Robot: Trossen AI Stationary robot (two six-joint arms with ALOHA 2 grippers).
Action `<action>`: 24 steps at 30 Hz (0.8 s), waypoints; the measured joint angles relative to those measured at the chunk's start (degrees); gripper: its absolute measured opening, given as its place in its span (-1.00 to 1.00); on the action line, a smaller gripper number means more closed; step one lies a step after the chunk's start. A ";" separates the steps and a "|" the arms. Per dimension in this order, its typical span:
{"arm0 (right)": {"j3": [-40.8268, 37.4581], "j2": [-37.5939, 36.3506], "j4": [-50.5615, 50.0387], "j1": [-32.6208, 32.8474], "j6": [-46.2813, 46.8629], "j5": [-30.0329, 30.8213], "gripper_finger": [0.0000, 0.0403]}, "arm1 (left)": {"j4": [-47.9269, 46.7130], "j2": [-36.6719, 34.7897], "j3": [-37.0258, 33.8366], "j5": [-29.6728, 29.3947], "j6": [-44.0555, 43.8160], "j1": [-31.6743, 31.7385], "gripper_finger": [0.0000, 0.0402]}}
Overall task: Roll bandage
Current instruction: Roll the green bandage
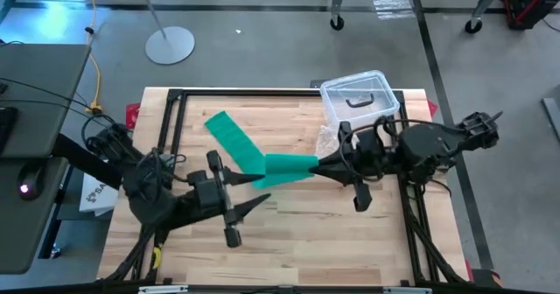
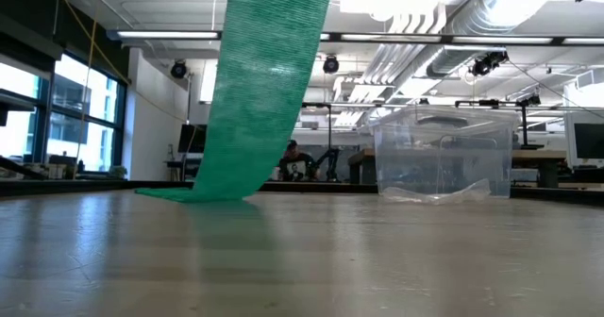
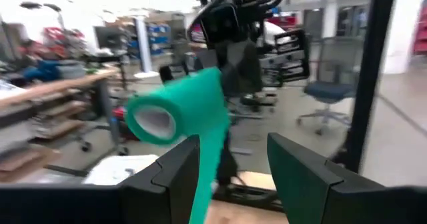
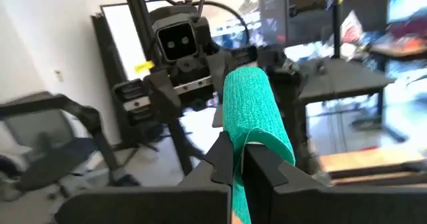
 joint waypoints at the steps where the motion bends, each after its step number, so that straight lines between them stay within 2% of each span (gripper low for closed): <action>1: 0.00 -0.01 -0.35 -0.61 1.19 -1.55 -0.98 | 1.31 0.02 0.01 -0.50 1.53 0.13 -0.15; 5: 0.00 0.00 -0.40 -2.82 5.66 -8.43 -0.98 | 2.43 0.43 0.09 -3.93 7.24 0.28 -0.15; 12: 0.02 -0.01 -0.27 -6.06 14.78 -17.29 -0.98 | 4.11 0.42 0.07 -4.71 15.34 -0.10 -0.15; 24: 0.07 -0.03 2.27 -6.76 20.77 -19.48 -0.98 | 3.96 0.95 0.07 -6.45 24.86 -0.88 -0.15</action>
